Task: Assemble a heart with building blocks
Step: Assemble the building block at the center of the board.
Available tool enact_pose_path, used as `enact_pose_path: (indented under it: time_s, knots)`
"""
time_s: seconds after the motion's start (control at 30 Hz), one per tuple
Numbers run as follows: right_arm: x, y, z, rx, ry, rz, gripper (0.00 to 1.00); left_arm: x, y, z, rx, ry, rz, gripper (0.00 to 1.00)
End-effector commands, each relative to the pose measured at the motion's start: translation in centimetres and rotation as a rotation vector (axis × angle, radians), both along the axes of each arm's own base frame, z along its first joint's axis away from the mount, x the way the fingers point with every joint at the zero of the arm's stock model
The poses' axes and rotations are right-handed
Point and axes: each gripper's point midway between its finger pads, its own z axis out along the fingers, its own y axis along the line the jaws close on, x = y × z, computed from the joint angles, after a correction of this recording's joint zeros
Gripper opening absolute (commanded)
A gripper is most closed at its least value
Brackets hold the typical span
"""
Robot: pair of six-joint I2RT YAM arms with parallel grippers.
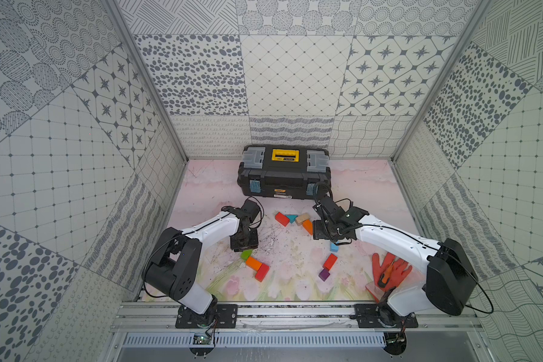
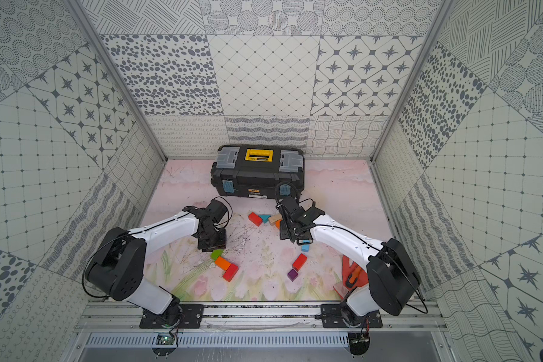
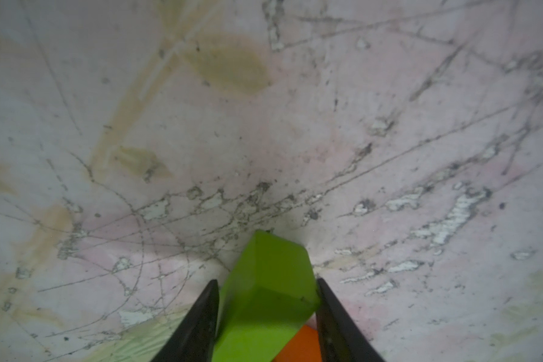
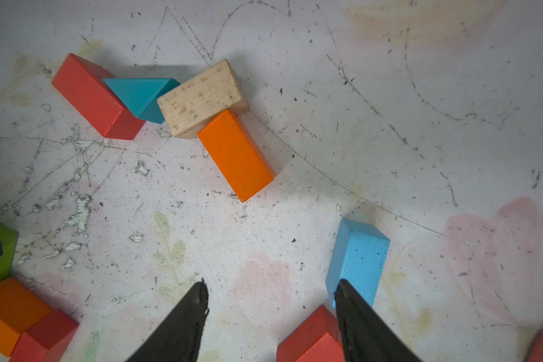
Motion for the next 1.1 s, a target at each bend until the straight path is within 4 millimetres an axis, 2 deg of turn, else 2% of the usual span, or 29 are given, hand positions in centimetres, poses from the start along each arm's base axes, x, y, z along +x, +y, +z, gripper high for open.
enact_pose_path:
  time_s: [0.0,0.07,0.1,0.27,0.4,0.43,0.47,0.53,0.57,0.63,0.73,0.9,0.97,1.07]
  knots:
    - [-0.2,-0.3,0.6,0.017,-0.028,-0.019,0.62,-0.5,0.2,-0.1,0.024,0.035,-0.059,0.32]
    - [-0.2,-0.3,0.5,0.023,-0.029,-0.022,0.59,-0.2,-0.1,-0.4,0.02,0.04,-0.074,0.2]
    - [-0.2,-0.3,0.5,0.025,-0.029,-0.024,0.58,-0.1,-0.3,-0.5,0.019,0.049,-0.082,0.17]
    - [0.0,-0.5,0.7,0.027,-0.042,-0.031,0.55,0.8,-1.5,-0.3,0.015,0.059,-0.132,0.11]
    - [0.3,-0.5,1.0,0.043,-0.061,-0.038,0.55,3.2,-3.6,1.4,-0.018,-0.008,-0.234,0.07]
    - [0.4,-0.5,0.9,0.044,-0.062,-0.041,0.55,3.8,-4.3,1.8,-0.035,-0.026,-0.267,0.09]
    - [0.4,-0.5,0.9,0.045,-0.062,-0.042,0.55,4.3,-5.0,1.9,-0.051,-0.039,-0.293,0.15]
    - [0.5,-0.4,0.8,0.052,-0.06,-0.042,0.54,4.8,-6.5,2.1,-0.091,-0.055,-0.335,0.4]
    - [0.5,-0.3,0.7,0.054,-0.059,-0.04,0.54,4.8,-7.1,2.0,-0.098,-0.052,-0.346,0.47]
    - [0.5,-0.3,0.8,0.058,-0.06,-0.04,0.53,4.5,-7.7,1.7,-0.102,-0.033,-0.367,0.55]
    - [0.5,-0.5,1.2,0.055,-0.067,-0.039,0.54,3.8,-7.4,1.5,-0.068,-0.01,-0.39,0.57]
    - [0.4,-1.0,1.4,0.054,-0.073,-0.042,0.54,2.1,-6.2,1.2,-0.023,0.009,-0.417,0.55]
    - [0.3,-1.1,1.4,0.059,-0.073,-0.042,0.54,1.5,-6.1,0.9,-0.017,0.022,-0.425,0.54]
    - [0.2,-1.3,1.4,0.06,-0.072,-0.046,0.53,1.0,-6.1,0.4,0.005,0.038,-0.444,0.46]
